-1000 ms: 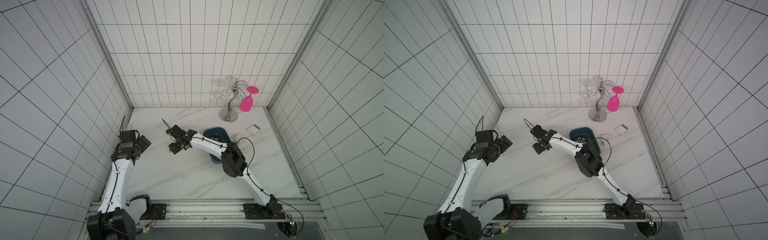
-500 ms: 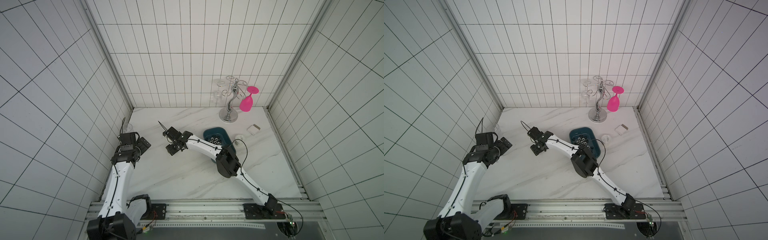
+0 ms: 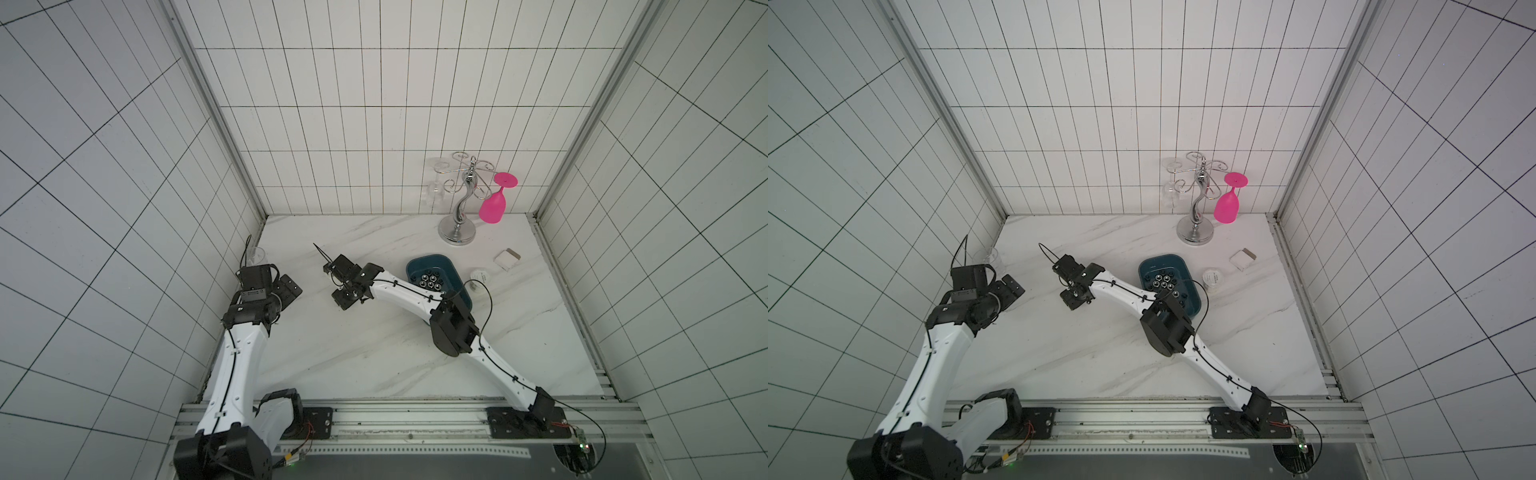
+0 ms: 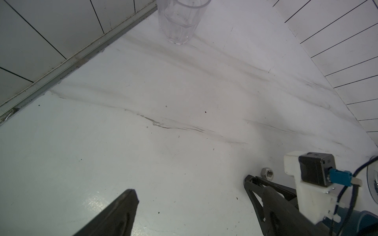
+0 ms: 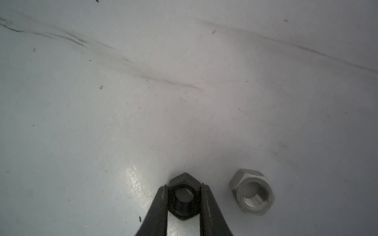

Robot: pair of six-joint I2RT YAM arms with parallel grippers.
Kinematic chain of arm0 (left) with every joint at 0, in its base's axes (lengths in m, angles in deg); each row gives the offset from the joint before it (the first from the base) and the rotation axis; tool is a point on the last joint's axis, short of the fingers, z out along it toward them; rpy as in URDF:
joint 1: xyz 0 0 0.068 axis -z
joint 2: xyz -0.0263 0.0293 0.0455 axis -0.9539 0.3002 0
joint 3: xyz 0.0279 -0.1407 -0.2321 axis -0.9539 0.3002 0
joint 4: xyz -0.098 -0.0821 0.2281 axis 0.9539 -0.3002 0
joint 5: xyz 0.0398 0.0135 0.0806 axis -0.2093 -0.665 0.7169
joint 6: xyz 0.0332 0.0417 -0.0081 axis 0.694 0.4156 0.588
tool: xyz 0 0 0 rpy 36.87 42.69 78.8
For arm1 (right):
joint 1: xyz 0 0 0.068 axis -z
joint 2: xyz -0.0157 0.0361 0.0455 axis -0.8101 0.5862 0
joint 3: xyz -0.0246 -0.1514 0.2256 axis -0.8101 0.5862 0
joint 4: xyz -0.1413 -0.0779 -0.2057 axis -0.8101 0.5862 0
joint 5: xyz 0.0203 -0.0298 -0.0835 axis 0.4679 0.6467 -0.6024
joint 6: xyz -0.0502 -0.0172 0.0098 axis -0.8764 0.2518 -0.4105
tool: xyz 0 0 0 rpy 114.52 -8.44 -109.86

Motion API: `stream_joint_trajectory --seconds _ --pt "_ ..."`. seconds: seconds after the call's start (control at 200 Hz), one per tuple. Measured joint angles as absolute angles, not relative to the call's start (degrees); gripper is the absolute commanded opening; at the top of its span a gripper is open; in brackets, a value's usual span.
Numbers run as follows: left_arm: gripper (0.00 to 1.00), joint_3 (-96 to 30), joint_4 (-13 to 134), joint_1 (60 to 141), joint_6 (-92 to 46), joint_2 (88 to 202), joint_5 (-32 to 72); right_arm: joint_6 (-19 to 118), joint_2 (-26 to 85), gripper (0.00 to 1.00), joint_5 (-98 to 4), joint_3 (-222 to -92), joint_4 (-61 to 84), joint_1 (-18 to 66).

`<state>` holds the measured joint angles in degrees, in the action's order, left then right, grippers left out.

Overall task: Put the nuts on the desktop into the storage box
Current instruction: Pick up the nut from the center of the board, then place the nut in the storage box.

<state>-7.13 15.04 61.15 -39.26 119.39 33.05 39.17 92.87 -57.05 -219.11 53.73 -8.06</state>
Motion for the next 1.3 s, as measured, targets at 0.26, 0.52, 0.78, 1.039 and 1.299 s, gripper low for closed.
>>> stream_joint_trajectory --seconds 0.26,0.52,0.78,1.039,1.299 --pt "0.98 -7.37 15.11 61.17 -38.83 119.43 28.92 40.4 77.02 0.11 -57.44 -197.17 47.02 -7.01" --pt "0.98 -7.37 18.3 67.75 -40.03 120.0 25.16 44.59 47.84 0.12 -57.71 -174.85 38.54 2.89" --pt "0.98 -7.81 22.63 80.63 -42.93 125.68 26.43 46.06 42.94 0.13 -58.25 -164.25 40.75 18.8" --pt "0.98 -10.74 24.9 86.22 -44.35 129.61 27.91 45.38 50.66 0.16 -57.38 -163.25 45.36 26.17" --pt "0.98 -11.66 25.38 86.35 -44.7 130.25 29.11 45.05 52.91 0.37 -57.18 -163.18 46.23 27.13"
